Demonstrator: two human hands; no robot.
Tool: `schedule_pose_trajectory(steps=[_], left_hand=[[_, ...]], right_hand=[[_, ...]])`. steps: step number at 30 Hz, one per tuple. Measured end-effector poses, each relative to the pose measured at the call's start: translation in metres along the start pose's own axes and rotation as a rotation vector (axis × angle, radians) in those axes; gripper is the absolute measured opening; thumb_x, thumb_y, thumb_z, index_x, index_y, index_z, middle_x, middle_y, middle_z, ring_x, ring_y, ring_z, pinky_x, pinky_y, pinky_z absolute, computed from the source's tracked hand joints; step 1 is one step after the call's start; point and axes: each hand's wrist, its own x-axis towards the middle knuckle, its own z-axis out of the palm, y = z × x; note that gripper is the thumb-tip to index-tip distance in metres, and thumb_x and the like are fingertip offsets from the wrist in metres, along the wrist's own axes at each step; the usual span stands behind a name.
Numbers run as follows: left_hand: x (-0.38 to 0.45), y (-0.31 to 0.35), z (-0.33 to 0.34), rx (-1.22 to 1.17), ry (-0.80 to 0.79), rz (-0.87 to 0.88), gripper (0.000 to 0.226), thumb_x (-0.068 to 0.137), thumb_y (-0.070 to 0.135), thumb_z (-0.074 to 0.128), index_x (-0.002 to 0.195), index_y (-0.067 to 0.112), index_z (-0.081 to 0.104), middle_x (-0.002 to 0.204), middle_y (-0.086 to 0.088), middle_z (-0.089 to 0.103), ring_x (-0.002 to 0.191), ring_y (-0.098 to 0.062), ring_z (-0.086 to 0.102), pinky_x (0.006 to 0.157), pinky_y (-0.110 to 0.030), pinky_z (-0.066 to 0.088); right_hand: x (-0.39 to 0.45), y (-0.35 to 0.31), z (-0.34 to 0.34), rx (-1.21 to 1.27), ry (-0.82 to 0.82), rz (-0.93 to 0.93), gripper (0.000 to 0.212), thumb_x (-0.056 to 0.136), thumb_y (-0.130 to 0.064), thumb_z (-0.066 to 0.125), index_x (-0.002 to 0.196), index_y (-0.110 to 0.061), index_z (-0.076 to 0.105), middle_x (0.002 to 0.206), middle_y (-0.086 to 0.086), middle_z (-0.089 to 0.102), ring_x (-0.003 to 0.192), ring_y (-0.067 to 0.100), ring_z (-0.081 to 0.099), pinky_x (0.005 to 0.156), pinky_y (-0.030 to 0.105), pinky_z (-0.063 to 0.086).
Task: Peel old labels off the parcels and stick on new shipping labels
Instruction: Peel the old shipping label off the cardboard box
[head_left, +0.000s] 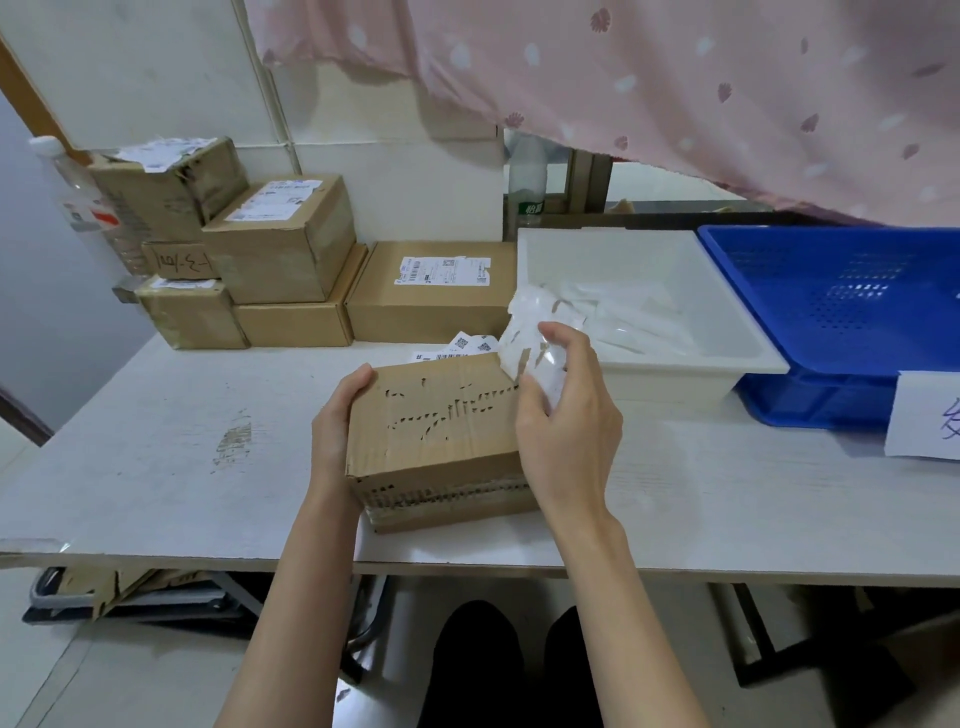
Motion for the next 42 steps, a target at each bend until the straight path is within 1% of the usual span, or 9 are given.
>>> schedule_pose_trajectory(steps=[10,16,19,26,30,34,38,40,42], left_hand=[[-0.004,0.004,0.001,0.049,0.028,0.044,0.023,0.088,0.039,0.065,0.081,0.017,0.068,0.087,-0.006,0.067,0.076,-0.022,0.064,0.069,-0.036,0.049],[-0.005,0.016,-0.004,0.164,0.051,0.102,0.021,0.093,0.036,0.059,0.093,0.022,0.075,0.093,-0.003,0.073,0.083,-0.022,0.066,0.071,-0.034,0.050],[-0.005,0.019,-0.011,0.198,0.050,0.117,0.026,0.094,0.039,0.057,0.101,0.023,0.076,0.106,-0.007,0.072,0.092,-0.025,0.065,0.076,-0.035,0.050],[-0.005,0.019,-0.014,0.223,0.089,0.157,0.027,0.094,0.042,0.057,0.100,0.023,0.075,0.106,-0.005,0.071,0.092,-0.024,0.064,0.077,-0.034,0.049],[-0.004,0.019,-0.013,0.192,0.092,0.151,0.027,0.093,0.043,0.058,0.099,0.024,0.076,0.114,-0.009,0.069,0.099,-0.028,0.062,0.083,-0.039,0.047],[-0.005,0.019,-0.011,0.181,0.094,0.157,0.029,0.094,0.043,0.057,0.106,0.023,0.074,0.116,-0.010,0.068,0.097,-0.026,0.062,0.080,-0.035,0.048],[-0.007,0.020,-0.009,0.166,0.092,0.141,0.035,0.093,0.044,0.057,0.115,0.022,0.072,0.118,-0.008,0.069,0.098,-0.025,0.063,0.079,-0.033,0.051],[-0.006,0.019,-0.011,0.156,0.090,0.130,0.036,0.091,0.045,0.059,0.115,0.023,0.072,0.122,-0.010,0.068,0.102,-0.027,0.063,0.083,-0.036,0.050],[-0.006,0.020,-0.012,0.153,0.077,0.117,0.036,0.090,0.047,0.059,0.115,0.024,0.073,0.122,-0.009,0.068,0.104,-0.027,0.063,0.082,-0.035,0.052]], right_hand=[[0.006,0.006,0.001,-0.081,0.048,-0.156,0.049,0.096,-0.006,0.050,0.136,-0.036,0.048,0.103,-0.014,0.061,0.063,0.008,0.053,0.047,0.026,0.044],[0.009,0.001,0.002,0.049,-0.066,-0.169,0.069,0.099,-0.007,0.047,0.153,-0.039,0.017,0.062,-0.009,0.045,0.060,0.016,0.042,0.056,0.022,0.037],[0.011,-0.002,0.009,0.129,-0.121,-0.121,0.079,0.101,-0.011,0.046,0.151,-0.047,-0.004,0.058,-0.002,0.040,0.058,0.017,0.042,0.062,0.026,0.037],[0.013,-0.005,0.017,0.310,-0.212,-0.031,0.086,0.098,-0.006,0.051,0.153,-0.044,-0.003,0.099,0.021,0.067,0.095,0.028,0.062,0.077,0.046,0.056],[0.013,-0.001,0.016,0.331,-0.166,-0.003,0.083,0.096,-0.004,0.055,0.155,-0.039,0.009,0.122,0.009,0.066,0.120,0.010,0.057,0.097,0.034,0.053],[0.012,-0.005,0.015,0.553,-0.211,0.109,0.072,0.098,-0.010,0.054,0.149,-0.048,0.019,0.129,0.000,0.061,0.127,0.010,0.053,0.092,0.023,0.054],[0.010,-0.005,0.016,0.615,-0.180,0.139,0.058,0.099,-0.017,0.053,0.141,-0.048,0.028,0.127,0.008,0.064,0.109,0.019,0.066,0.078,0.049,0.059],[0.011,-0.005,0.014,0.609,-0.184,0.125,0.049,0.096,-0.022,0.060,0.135,-0.040,0.035,0.112,0.000,0.070,0.078,0.018,0.067,0.070,0.040,0.060],[0.012,-0.006,0.011,0.554,-0.163,0.084,0.042,0.092,-0.020,0.066,0.124,-0.030,0.041,0.080,-0.014,0.066,0.059,0.008,0.049,0.060,0.022,0.049]])
